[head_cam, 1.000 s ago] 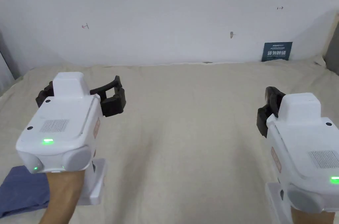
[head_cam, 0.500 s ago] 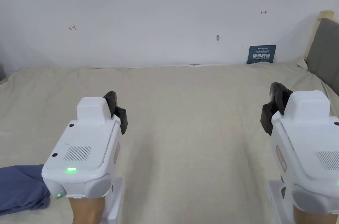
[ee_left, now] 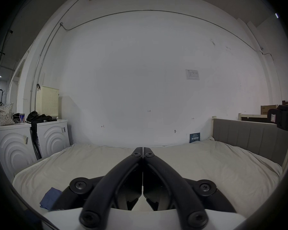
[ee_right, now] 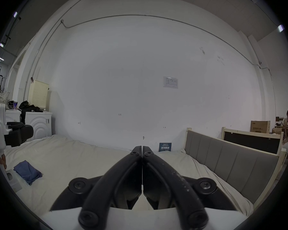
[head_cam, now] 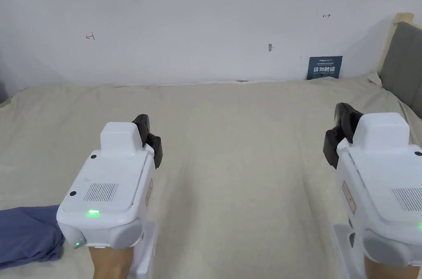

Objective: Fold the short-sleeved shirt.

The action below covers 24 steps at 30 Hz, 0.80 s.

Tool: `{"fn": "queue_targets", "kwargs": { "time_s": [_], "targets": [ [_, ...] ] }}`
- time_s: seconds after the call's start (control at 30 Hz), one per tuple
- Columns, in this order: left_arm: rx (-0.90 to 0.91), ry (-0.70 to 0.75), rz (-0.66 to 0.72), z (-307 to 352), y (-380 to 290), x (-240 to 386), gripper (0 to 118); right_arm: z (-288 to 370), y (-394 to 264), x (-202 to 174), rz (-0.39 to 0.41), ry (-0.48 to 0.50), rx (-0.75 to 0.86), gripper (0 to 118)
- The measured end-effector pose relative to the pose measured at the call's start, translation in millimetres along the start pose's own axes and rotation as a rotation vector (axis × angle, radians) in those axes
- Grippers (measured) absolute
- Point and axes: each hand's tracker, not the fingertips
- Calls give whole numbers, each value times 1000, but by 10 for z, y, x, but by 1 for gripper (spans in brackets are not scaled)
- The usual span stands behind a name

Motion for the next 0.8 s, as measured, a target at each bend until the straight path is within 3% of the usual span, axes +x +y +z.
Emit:
{"fn": "queue_targets", "kwargs": {
  "time_s": [0.8],
  "targets": [
    [-10,-2,4,20,-13,-68,0,32,44,-53,9,7,7,3]
  ]
}}
